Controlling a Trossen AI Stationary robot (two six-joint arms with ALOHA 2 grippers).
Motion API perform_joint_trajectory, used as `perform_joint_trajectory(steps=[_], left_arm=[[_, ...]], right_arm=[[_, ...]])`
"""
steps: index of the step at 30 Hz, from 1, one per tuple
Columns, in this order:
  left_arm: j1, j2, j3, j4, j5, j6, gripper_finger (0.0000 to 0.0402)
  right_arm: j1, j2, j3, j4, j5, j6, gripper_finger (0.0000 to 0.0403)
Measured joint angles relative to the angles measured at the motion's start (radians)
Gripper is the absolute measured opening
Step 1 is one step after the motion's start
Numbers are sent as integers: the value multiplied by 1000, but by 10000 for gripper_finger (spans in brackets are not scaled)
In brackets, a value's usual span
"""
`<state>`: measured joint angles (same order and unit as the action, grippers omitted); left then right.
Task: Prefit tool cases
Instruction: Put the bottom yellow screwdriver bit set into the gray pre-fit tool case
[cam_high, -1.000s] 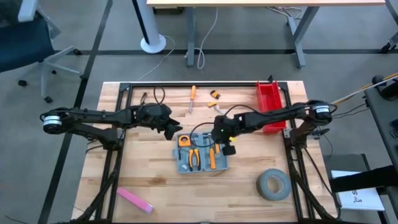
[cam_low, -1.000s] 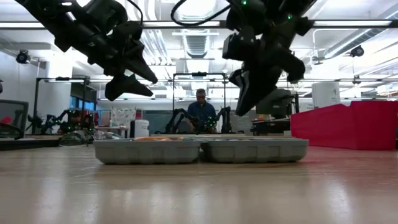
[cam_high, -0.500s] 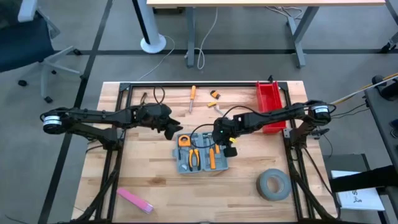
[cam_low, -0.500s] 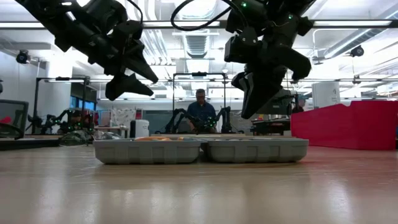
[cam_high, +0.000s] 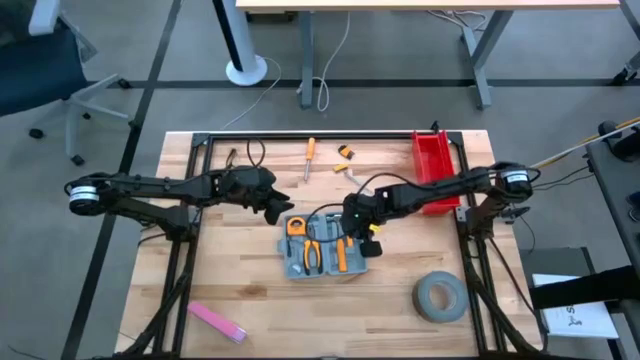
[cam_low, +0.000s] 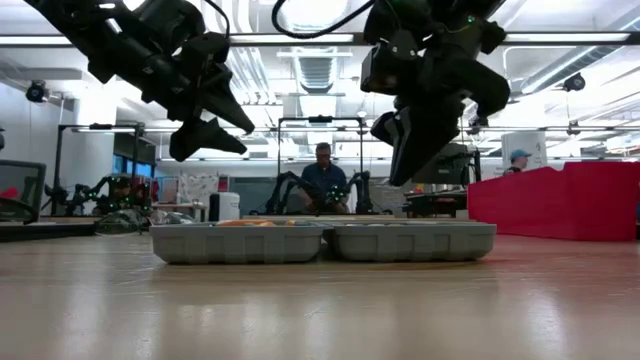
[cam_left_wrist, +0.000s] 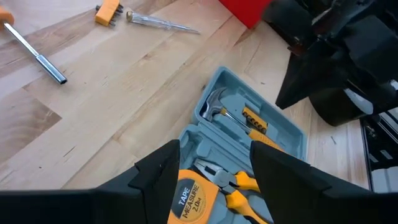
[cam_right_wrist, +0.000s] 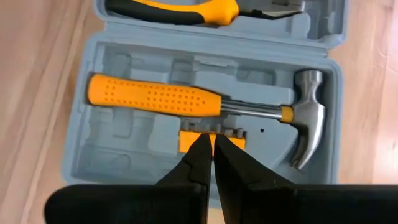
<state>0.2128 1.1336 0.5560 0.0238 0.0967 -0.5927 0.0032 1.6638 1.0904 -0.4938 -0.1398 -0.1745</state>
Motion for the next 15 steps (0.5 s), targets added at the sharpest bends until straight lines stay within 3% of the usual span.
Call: perform_joint_trajectory(steps=[15], left_arm=[[0,0,0,2,0,0,204]], right_arm=[[1,57,0,10,1,8,0]])
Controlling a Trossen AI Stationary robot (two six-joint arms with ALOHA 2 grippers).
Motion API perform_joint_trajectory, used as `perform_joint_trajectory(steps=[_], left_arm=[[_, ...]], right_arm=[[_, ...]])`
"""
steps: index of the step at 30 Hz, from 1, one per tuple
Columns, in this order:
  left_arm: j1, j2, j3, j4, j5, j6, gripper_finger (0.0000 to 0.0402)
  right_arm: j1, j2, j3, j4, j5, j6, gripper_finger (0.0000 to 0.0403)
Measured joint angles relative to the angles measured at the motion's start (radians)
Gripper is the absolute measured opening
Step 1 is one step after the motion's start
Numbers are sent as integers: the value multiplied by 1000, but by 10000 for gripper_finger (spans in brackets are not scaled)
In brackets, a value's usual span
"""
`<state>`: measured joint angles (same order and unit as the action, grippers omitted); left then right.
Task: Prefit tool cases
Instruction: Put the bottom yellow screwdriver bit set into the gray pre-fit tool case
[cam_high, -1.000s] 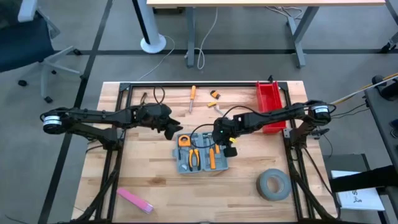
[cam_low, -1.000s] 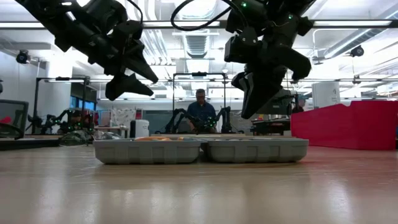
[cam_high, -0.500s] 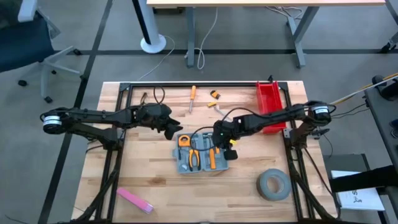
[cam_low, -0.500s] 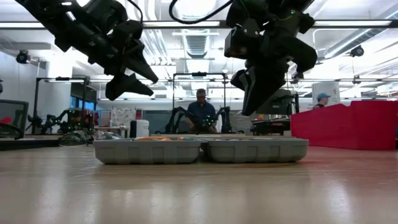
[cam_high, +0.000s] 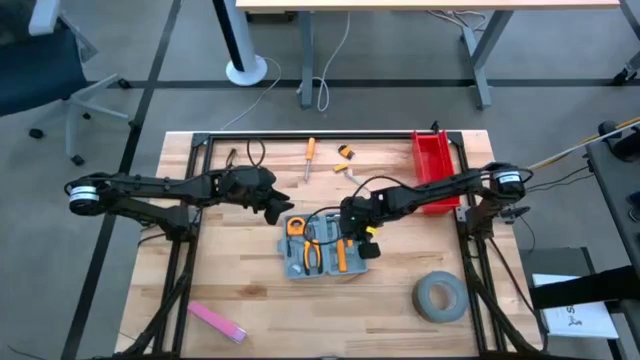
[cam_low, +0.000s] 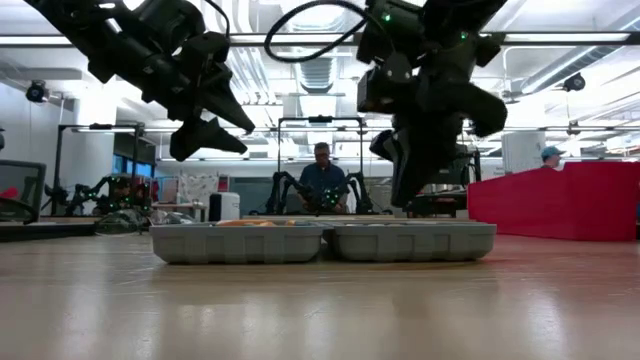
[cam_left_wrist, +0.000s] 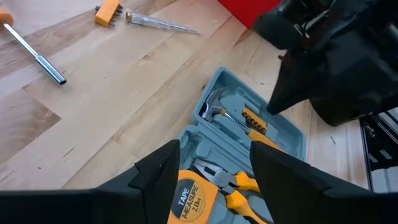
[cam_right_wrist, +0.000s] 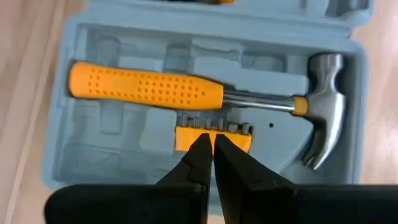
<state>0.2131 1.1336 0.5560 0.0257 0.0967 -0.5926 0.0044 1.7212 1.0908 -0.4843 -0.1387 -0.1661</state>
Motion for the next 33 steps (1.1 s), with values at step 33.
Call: perform_joint_trajectory(steps=[33], left_arm=[[0,-4,0,-9,50,-19,204]], right_arm=[[-60,18,58,13,-11,-53,0]])
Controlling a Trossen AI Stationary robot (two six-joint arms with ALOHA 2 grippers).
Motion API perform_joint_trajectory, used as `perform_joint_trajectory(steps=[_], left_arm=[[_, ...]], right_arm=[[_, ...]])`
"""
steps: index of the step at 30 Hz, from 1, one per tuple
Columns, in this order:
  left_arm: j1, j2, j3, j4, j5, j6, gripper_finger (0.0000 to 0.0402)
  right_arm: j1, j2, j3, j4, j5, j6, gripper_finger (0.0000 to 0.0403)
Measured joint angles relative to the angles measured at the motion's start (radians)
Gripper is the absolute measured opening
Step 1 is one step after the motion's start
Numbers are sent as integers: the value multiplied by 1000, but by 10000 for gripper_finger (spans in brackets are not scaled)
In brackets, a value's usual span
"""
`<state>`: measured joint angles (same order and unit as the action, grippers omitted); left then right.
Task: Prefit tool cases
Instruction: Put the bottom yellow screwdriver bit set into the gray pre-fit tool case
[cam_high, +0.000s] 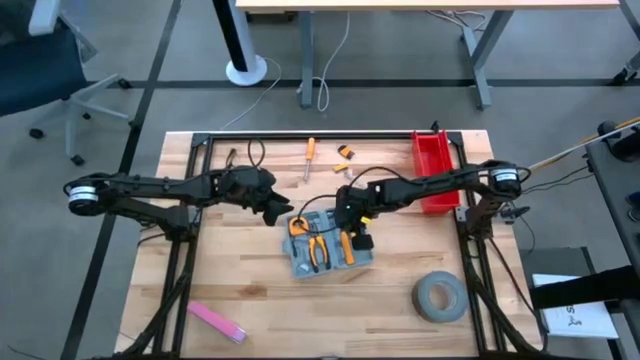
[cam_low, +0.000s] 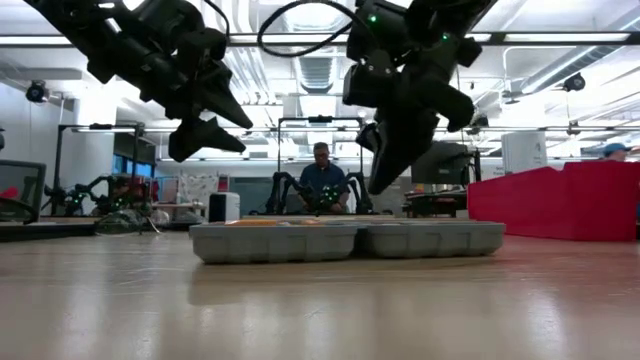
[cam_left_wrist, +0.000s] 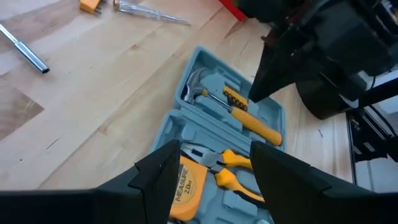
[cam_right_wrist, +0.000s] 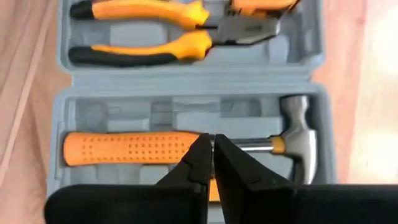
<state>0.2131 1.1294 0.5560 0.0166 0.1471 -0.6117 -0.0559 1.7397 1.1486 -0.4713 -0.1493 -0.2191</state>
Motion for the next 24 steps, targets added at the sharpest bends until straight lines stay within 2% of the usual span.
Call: perform_joint_trajectory(steps=[8,13,18,24], left_arm=[[0,0,0,2,0,-3,204],[0,0,0,2,0,-2,204],[0,0,0,8,-1,-4,204],[0,0,0,8,10,-26,204]], right_arm=[[-4,14,-22,-13,-4,-7,0],[-10,16,-64,25,-8,-8,0],[-36,80,-114,119,-25,-28,0],[-61,79,-110,113,-61,-10,0]])
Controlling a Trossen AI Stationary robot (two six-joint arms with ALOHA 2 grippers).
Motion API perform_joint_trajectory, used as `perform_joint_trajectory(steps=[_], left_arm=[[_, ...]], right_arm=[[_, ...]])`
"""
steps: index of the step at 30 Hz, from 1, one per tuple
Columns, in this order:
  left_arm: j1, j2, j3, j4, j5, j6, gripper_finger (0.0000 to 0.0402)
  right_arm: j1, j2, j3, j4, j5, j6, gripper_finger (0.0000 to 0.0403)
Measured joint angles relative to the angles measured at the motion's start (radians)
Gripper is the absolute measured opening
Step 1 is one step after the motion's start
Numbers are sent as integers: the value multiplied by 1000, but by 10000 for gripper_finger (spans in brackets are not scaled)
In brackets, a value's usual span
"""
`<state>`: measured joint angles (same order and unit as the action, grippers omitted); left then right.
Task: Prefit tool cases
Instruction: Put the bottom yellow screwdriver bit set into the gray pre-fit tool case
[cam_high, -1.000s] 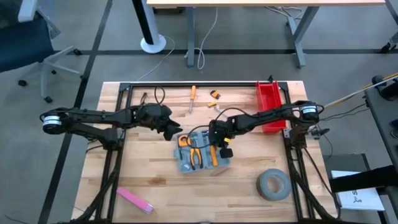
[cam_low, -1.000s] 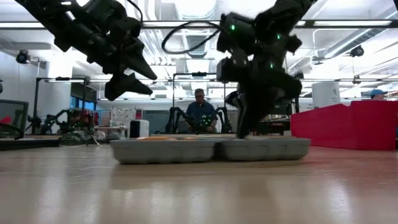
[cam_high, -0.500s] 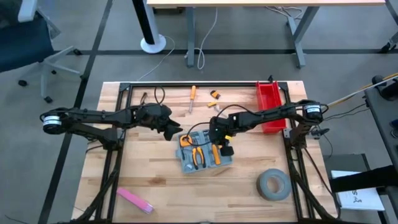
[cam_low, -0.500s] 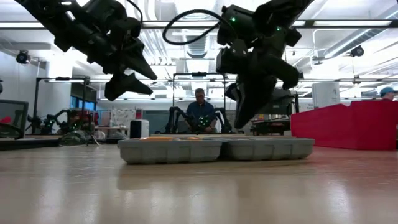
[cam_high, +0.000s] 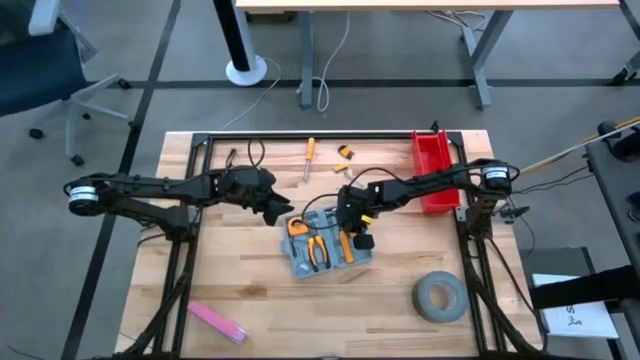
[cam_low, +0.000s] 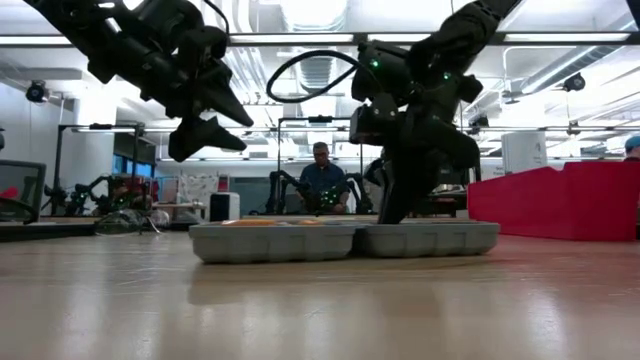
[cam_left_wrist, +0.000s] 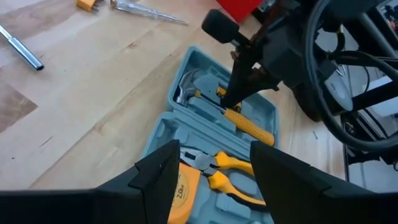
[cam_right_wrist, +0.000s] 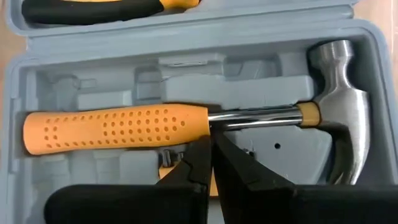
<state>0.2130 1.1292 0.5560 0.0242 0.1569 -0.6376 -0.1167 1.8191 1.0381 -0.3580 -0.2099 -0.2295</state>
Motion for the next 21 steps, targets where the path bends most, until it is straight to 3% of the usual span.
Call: perform_joint_trajectory(steps=[9,21], left_arm=[[0,0,0,2,2,-4,204],[0,0,0,5,4,-4,204]], right_arm=[[0,-96,57,-86,31,2,0],[0,-77,39,-110,27,1,0]])
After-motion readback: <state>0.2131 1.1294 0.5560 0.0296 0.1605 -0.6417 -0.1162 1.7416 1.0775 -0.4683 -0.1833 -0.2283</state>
